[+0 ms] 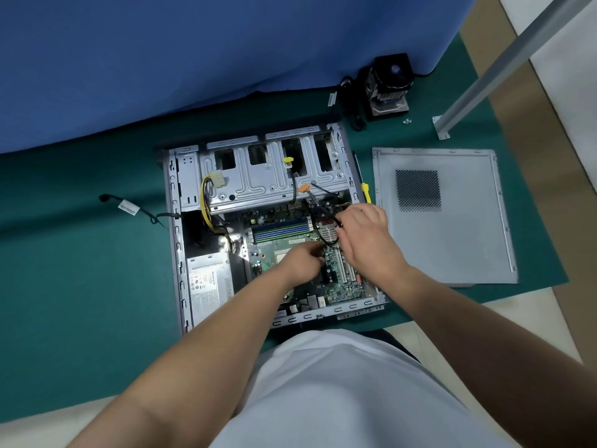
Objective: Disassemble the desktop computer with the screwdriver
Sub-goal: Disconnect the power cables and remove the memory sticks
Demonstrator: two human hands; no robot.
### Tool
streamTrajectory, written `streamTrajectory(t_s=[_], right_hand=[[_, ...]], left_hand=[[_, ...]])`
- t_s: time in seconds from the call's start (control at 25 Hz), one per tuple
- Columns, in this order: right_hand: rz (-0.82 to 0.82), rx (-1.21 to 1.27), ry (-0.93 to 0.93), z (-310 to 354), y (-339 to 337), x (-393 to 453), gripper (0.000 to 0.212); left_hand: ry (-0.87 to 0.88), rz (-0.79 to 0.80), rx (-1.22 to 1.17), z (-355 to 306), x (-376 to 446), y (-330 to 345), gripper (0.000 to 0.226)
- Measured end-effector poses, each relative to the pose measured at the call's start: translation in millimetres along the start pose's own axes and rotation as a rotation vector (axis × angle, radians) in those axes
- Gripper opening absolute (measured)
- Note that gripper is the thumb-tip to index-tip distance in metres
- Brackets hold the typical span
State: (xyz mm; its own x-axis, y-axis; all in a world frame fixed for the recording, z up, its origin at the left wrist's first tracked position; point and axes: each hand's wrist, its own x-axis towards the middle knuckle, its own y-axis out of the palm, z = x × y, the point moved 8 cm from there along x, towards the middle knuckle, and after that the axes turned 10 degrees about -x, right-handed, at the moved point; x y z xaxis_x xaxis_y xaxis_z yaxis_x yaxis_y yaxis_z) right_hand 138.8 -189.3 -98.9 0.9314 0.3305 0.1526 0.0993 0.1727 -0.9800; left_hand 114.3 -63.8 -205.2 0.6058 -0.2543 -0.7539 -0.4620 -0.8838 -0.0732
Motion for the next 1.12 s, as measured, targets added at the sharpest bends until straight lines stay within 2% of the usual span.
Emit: streamTrajectory(t_s=[0.16, 0.32, 0.48, 0.56, 0.64, 0.72, 0.8, 0.92, 1.12], right_hand=[[-0.03, 0.012, -0.001, -0.4, 0.4, 0.2, 0.019], [-0.007, 0.057, 0.021, -2.1, 0.1, 1.4, 0.019], [0.101, 0.236, 0.188, -7.9, -2.9, 5.1, 0.023], [0.087, 0.372, 0.297, -12.8, -11.6, 10.2, 0.025], [0.047, 0.49, 0.37, -15.7, -23.9, 18.0, 0.023], [0.014, 0.505, 0.405, -17.2, -34.7, 27.6, 0.023], [0.029, 0.467, 0.441, -22.1, -38.2, 40.5, 0.025], [0.116, 0.377, 0.51, -35.2, -35.5, 62.7, 0.024], [0.303, 0.32, 0.606, -48.0, -26.6, 84.0, 0.037]], left_hand=[[-0.12, 0.041, -0.382, 2.4, 10.2, 18.3, 0.046], [-0.178, 0.03, -0.566, 4.8, 10.8, 24.8, 0.045], [-0.011, -0.122, -0.245, -6.1, 6.3, 4.4, 0.054], [0.121, -0.166, -0.084, -18.8, -0.6, -1.0, 0.059], [0.255, -0.215, 0.097, -30.3, -6.9, -2.7, 0.055], [0.357, -0.286, 0.213, -41.0, -13.4, -7.1, 0.047], [0.441, -0.351, 0.264, -52.3, -18.6, -13.1, 0.04], [0.554, -0.353, 0.303, -66.5, -26.1, -13.1, 0.035], [0.59, -0.388, 0.271, -76.5, -34.4, -19.3, 0.035]])
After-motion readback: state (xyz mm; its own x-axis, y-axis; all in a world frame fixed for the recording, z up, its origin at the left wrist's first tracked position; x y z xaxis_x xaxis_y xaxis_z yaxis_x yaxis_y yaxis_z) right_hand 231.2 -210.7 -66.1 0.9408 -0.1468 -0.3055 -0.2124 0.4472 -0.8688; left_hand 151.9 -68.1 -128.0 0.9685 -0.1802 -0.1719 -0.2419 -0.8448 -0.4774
